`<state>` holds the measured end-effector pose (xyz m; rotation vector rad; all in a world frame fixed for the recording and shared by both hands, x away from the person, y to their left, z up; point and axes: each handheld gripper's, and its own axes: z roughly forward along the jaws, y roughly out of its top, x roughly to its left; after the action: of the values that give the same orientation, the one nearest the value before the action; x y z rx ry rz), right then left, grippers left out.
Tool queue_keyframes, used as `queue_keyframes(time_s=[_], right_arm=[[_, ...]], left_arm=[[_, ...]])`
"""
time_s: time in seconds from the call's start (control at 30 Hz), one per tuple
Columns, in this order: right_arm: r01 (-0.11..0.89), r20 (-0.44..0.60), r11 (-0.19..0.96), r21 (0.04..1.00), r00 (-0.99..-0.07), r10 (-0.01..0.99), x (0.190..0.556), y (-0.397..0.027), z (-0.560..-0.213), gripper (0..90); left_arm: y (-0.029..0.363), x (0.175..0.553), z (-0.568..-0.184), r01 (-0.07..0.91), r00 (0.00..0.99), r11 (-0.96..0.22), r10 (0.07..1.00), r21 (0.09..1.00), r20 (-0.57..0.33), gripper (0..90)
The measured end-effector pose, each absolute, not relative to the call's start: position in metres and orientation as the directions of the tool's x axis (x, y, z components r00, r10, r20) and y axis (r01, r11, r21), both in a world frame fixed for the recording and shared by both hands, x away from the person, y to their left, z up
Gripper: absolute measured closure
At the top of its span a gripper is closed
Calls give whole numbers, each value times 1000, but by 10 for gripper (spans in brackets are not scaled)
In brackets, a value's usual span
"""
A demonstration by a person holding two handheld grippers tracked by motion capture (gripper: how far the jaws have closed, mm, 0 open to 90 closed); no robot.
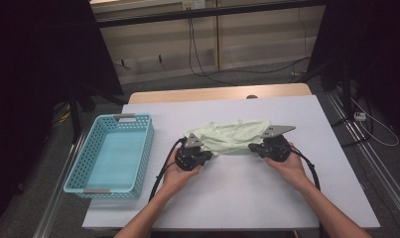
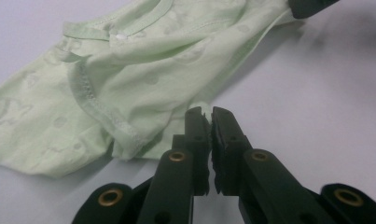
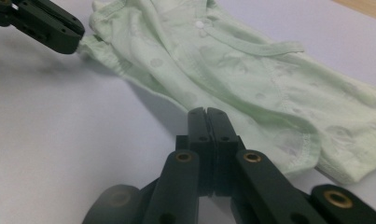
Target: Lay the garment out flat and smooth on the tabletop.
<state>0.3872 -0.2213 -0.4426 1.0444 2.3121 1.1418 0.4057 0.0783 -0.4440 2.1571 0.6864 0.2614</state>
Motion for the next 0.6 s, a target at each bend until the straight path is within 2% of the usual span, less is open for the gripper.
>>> queue_keyframes(time_s=[0.33,0.6], right_arm=[[478,-8,465,745,-691,723,377,-217,-451,895],[462,-25,483,744,-703,711,372,-211,-454,809]], left_arm=[[89,394,-446,369,849,-556,528,745,-27,859],[93,394,-454,378,843,-551,537,744,-31,856]])
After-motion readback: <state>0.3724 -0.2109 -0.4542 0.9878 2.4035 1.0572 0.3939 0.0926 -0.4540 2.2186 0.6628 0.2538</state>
